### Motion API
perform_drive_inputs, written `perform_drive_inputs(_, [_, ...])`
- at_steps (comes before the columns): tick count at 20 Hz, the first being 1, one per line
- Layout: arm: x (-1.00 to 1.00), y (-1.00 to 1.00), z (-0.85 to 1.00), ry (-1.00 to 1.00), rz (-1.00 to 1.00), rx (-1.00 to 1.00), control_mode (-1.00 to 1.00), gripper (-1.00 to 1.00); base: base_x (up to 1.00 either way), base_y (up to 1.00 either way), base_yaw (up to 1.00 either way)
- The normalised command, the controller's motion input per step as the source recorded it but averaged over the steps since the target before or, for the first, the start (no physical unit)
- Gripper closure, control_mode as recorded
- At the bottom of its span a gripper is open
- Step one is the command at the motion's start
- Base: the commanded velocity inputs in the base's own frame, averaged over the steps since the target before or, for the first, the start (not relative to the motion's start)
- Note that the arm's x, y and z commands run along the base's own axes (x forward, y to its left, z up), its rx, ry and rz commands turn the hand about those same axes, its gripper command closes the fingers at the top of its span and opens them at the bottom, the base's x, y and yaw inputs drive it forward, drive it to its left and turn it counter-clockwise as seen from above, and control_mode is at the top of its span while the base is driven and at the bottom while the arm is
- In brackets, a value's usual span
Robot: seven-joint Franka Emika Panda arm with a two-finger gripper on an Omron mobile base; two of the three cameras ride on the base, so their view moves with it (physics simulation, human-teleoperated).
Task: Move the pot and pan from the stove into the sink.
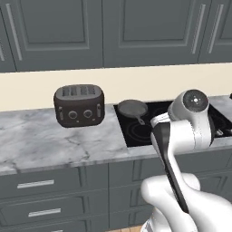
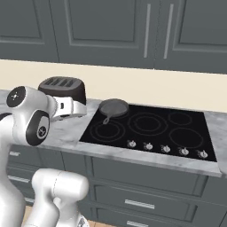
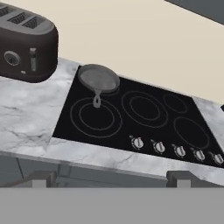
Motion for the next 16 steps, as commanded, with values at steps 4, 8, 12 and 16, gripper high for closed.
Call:
perform_drive_inputs(4, [0.02,0.00,0.00,0.00,0.00,0.00,-1.00,-1.00,0.00,0.00,0.00])
perform_drive_inputs(8, [0.18,0.00,-0.16,0.02,0.03,0.00,-1.00,-1.00,0.00,0.00,0.00])
perform_drive_inputs(12, [0.16,0.00,-0.23,0.01,0.05,0.00,-1.00,-1.00,0.00,0.00,0.00])
perform_drive_inputs(16, [0.19,0.00,-0.25,0.00,0.06,0.00,-1.00,-1.00,0.00,0.00,0.00])
